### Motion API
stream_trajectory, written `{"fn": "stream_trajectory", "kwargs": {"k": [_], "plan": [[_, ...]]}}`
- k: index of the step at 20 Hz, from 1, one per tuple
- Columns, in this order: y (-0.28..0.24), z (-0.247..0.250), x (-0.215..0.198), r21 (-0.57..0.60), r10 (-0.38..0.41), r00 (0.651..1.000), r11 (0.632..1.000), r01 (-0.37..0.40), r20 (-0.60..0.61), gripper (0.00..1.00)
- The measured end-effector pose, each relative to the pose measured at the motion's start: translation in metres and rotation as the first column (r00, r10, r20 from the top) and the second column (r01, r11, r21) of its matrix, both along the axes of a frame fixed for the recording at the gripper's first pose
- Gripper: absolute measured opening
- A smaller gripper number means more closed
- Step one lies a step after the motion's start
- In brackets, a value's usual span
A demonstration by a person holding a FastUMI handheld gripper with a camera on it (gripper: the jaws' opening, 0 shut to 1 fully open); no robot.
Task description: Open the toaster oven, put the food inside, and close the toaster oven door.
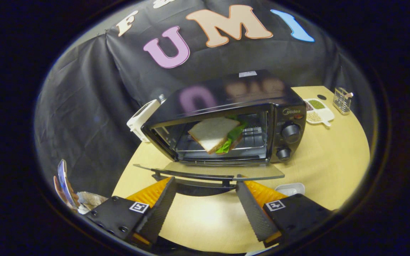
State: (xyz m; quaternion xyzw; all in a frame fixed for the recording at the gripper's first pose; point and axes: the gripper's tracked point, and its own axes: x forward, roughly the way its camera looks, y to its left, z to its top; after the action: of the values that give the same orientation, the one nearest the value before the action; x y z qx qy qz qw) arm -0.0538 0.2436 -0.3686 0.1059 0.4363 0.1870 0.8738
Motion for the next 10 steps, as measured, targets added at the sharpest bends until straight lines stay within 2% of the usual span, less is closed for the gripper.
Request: {"fn": "stream_trajectory", "kwargs": {"k": [7, 8, 10], "plan": [[0.008, 0.02, 0.037, 0.031, -0.035, 0.997, 0.999, 0.033, 0.074, 1.0], [0.007, 0.018, 0.043, 0.003, -0.02, 0.996, 1.0, 0.019, 0.091, 1.0], [-0.003, 0.004, 0.052, -0.125, 0.029, 0.993, 0.992, -0.015, 0.115, 1.0]]}}
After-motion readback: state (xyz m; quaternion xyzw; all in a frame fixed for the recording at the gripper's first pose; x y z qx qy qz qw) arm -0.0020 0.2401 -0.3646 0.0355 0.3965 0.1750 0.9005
